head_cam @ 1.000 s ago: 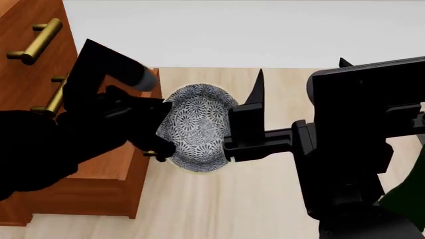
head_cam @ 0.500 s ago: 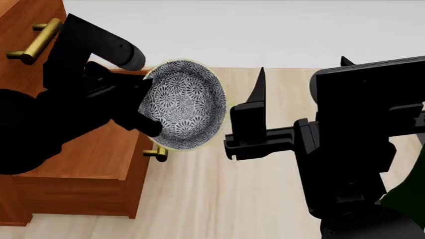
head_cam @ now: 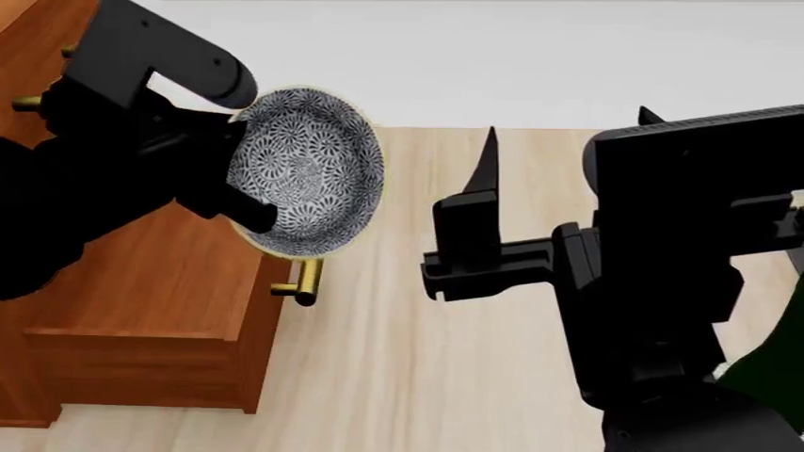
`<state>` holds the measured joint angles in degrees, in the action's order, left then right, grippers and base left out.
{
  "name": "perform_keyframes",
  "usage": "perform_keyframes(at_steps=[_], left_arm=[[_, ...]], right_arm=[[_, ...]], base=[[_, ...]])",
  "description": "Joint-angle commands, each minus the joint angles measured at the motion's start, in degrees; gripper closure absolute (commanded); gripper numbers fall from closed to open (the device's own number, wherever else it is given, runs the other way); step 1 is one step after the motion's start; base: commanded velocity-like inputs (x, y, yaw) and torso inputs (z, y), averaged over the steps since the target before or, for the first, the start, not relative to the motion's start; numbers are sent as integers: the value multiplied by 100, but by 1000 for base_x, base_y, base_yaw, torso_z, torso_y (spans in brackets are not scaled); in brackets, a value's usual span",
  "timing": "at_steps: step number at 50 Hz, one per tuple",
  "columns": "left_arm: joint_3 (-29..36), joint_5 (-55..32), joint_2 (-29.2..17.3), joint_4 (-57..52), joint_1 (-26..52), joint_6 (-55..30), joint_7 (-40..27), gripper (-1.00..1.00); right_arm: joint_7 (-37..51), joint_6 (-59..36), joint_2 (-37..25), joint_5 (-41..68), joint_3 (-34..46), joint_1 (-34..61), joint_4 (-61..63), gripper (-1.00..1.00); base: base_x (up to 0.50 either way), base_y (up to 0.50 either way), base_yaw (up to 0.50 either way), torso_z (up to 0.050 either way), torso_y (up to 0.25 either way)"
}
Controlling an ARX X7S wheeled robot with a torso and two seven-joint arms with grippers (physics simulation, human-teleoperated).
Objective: Put the bowl in the bottom drawer of the cabinet.
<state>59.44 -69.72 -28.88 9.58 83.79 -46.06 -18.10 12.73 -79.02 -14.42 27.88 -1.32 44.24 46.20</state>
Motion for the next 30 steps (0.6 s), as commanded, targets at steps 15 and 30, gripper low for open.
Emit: perform_keyframes(at_steps=[15,30], left_arm=[[-5,247,-55,243,147,18,-58,100],[35,348,-53,330,203,1,-98,100]], right_arm=[[-51,563,-2,-36,203,-236,-292,-100],[-28,634,-40,9,179,-255,-283,-100]], base=[[0,0,0,0,1],[0,0,0,0,1]])
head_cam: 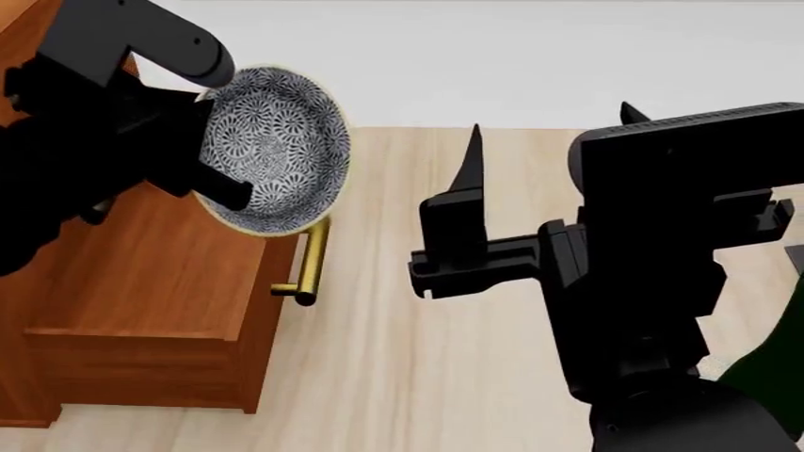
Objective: Put the bowl in the bottom drawer of the cabinet.
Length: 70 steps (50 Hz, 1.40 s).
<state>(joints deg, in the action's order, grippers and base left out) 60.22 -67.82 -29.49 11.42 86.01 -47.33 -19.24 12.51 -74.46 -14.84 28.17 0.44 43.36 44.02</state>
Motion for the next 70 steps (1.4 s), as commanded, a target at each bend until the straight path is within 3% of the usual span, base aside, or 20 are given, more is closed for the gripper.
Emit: perform_keyframes(at_steps=[1,45,70], left_arm=[[-34,171,10,165,-17,130,23,100],[674,1476,383,1086,-8,552,-99,100],[964,2012,911,2286,-182,1075,229,100]], right_arm=[[-3,185,-6,-22,3,-169,-70,-100],[100,260,-103,96,-46,-160,-134,-100],[162,311,-149,157,-41,-156,-176,-100]], base=[[0,0,0,0,0],[0,0,0,0,0],[0,0,0,0,0]])
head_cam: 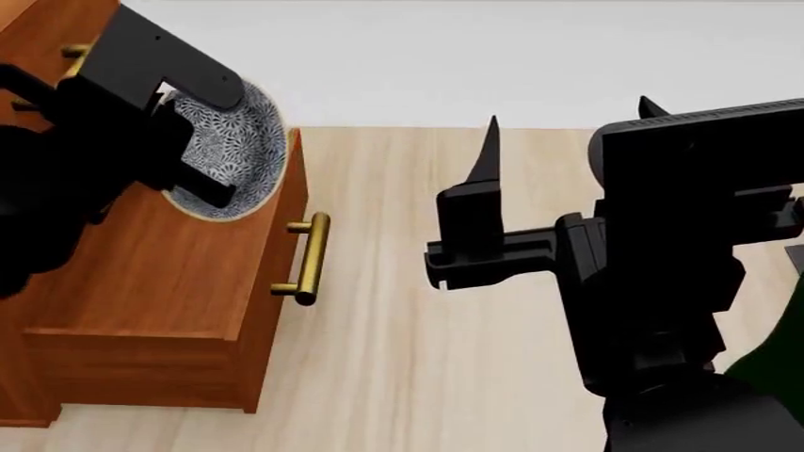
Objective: Put the bowl in the bottom drawer of the cabinet.
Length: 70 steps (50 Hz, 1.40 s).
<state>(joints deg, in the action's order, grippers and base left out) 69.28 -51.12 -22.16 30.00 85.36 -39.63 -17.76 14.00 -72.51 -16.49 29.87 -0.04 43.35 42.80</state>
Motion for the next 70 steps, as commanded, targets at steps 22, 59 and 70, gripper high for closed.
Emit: perform_keyframes(at_steps=[22,59,70], left_arm=[[163,628,415,1096,-208,609,126,100],[290,982,761,2085,-350,1050,214,100],[324,1071,929,2510,-440,1249,344,100]], right_arm=[[54,166,-18,49,17,-160,-104,-100],[141,248,-76,136,67,-175,-164,-100],[163,277,-94,156,92,-175,-198,-100]], base=[[0,0,0,1,0],[0,0,0,0,1],[0,0,0,0,1]])
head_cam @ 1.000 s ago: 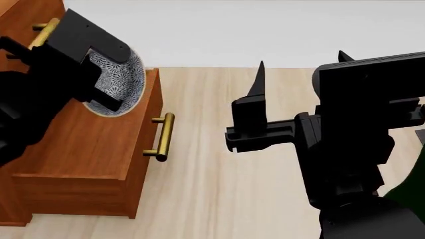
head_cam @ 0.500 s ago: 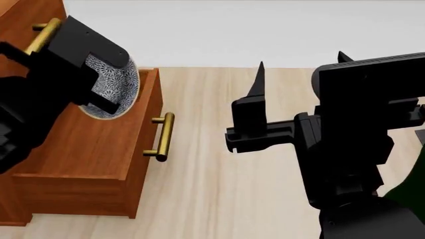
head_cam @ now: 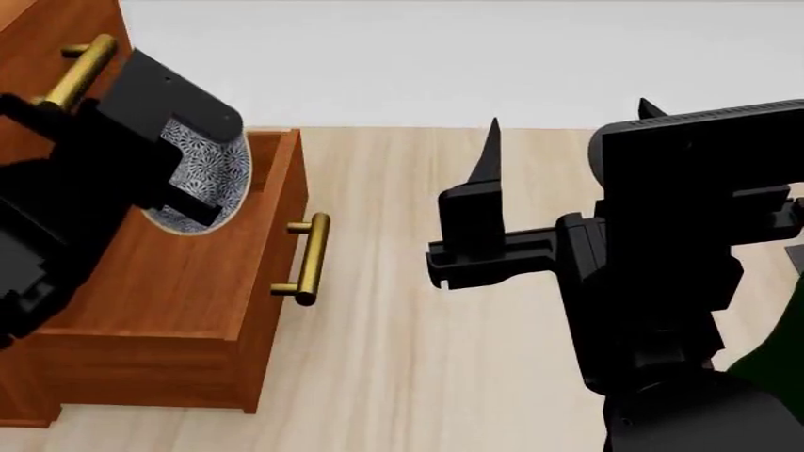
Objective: Put the bowl in the bottom drawer of the cabinet.
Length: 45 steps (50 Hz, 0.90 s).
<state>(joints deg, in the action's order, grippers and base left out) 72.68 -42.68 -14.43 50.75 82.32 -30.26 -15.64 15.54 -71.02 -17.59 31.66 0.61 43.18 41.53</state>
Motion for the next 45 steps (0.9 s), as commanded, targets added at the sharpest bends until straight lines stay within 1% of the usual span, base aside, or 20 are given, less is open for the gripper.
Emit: perform_keyframes(at_steps=[1,16,45], left_arm=[[-11,236,165,452,-144,322,132,100],[8,330,401,1015,-265,601,301,100],[46,512,654,1601,-469,944,305,100]], right_arm=[[10,133,12,-23,33,-158,-74,-100],[45,146,-10,25,19,-161,-65,-100],[116,143,-42,131,9,-152,-53,-100]], base=[[0,0,0,0,0],[0,0,0,0,0],[0,0,0,0,1]])
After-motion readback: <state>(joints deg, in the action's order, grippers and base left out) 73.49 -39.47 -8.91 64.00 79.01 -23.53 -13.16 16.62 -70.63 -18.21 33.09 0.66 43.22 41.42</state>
